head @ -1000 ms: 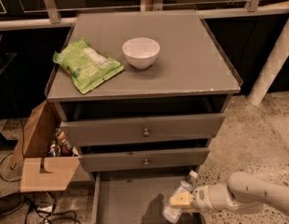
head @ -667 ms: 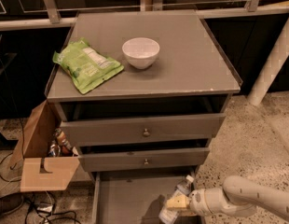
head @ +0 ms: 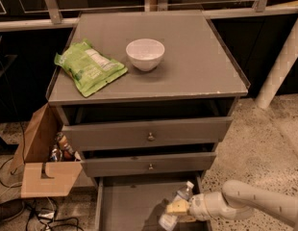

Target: Place blue plastic bottle into bottom drawer

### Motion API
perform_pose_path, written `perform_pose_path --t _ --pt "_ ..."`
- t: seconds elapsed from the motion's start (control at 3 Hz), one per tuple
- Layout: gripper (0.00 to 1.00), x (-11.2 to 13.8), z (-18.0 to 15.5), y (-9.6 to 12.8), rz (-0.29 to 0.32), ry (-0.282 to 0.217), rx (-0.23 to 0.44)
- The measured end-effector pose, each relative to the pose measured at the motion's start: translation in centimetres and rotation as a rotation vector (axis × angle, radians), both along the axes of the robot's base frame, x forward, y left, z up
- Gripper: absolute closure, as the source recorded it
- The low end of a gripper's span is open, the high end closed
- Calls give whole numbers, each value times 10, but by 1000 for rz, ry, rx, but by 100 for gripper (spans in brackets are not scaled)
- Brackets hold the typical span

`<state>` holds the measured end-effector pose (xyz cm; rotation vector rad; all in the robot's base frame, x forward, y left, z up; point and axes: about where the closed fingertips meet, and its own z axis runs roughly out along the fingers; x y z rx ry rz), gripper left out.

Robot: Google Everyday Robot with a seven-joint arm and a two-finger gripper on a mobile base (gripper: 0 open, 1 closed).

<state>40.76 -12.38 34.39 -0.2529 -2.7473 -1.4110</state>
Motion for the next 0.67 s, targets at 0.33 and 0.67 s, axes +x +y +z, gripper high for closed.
perform_pose_path --t 0.33,0.67 --pt "100 19 -25 10 -20 31 38" --pt "100 26 -42 15 -55 41 52"
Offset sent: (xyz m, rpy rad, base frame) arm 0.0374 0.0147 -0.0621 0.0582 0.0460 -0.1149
